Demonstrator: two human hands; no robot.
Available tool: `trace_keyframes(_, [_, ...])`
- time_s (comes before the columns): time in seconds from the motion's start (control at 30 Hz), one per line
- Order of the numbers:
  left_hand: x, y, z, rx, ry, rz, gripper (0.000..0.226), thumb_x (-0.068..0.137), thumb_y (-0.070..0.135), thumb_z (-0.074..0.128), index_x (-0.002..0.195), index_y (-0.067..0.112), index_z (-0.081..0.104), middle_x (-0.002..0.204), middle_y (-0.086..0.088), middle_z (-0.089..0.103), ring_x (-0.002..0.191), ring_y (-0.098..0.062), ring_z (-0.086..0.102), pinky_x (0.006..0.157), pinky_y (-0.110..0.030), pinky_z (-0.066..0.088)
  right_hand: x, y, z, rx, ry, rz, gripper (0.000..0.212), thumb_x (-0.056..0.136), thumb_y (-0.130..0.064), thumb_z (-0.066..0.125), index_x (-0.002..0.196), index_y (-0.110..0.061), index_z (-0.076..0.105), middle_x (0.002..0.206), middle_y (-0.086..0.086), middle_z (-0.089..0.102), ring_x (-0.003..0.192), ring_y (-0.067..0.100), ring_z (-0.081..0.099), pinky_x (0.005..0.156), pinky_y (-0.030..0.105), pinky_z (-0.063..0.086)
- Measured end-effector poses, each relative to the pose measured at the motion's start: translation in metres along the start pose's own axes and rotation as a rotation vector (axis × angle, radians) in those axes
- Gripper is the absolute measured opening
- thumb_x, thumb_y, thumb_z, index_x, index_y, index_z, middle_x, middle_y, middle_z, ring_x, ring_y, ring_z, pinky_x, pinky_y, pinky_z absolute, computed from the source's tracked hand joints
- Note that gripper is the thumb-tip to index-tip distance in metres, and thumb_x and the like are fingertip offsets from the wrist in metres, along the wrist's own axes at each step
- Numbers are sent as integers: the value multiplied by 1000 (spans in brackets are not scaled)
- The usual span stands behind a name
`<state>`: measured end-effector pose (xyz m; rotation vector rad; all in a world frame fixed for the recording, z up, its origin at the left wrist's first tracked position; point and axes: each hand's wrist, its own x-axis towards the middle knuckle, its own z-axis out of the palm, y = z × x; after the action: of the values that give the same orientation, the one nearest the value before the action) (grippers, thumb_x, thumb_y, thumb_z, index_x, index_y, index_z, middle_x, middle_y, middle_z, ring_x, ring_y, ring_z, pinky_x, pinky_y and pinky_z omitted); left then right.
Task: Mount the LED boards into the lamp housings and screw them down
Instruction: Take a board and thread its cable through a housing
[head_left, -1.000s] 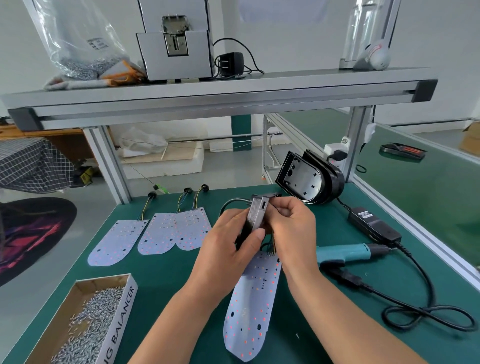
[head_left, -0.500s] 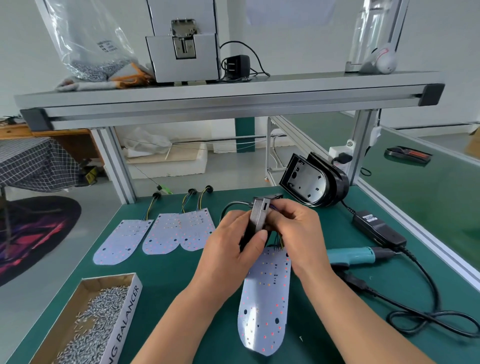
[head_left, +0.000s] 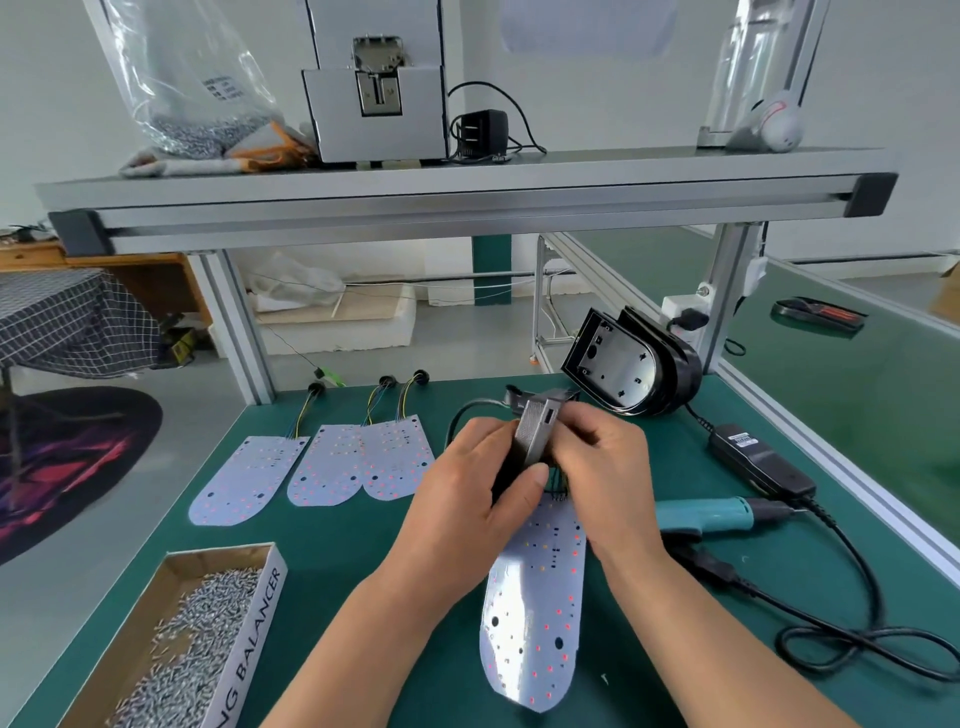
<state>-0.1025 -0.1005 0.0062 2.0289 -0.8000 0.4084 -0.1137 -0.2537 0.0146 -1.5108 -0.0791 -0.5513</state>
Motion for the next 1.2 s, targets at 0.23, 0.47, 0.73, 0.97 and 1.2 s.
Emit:
trace_keyframes(0.23, [0,-11,-2,-70,133,-161,12,102,45,55,93,46,63,97,22,61,94,-4,60,77,-20,47,1,6,-2,158,-235,158,39,90,-11,67,127,-21,75,115,1,79,107,15,74,90,26,59])
trace_keyframes(0.47, [2,-21,-11,-266,246,-337,39,102,43,53,71,24,40,64,14,35,60,-11,30,53,-23,26,-2,14,-24,-358,-359,257,34,77,-57,75,94,-29,69,80,-15,67,69,13,60,70,37,53])
trace_keyframes(0.73, [1,-25,-14,-440,223,-443,41,103,50,49,79,17,44,73,5,39,70,-14,36,65,-31,32,6,15,-42,-36,-334,320,25,82,-32,78,93,-9,79,83,9,75,66,20,62,56,28,42])
trace_keyframes(0.97, [0,-23,-5,-520,151,-550,42,102,51,43,97,16,65,95,2,70,87,-22,62,82,-36,48,4,21,-33,72,-117,282,13,98,-7,73,92,-16,81,81,8,76,60,16,63,46,24,46])
trace_keyframes(1.2, [-2,-17,1,-493,113,-405,61,88,72,60,104,13,64,89,1,67,80,-22,61,73,-41,51,0,19,-23,-203,97,99,13,91,-15,81,94,-26,75,81,-3,75,69,13,69,57,24,55])
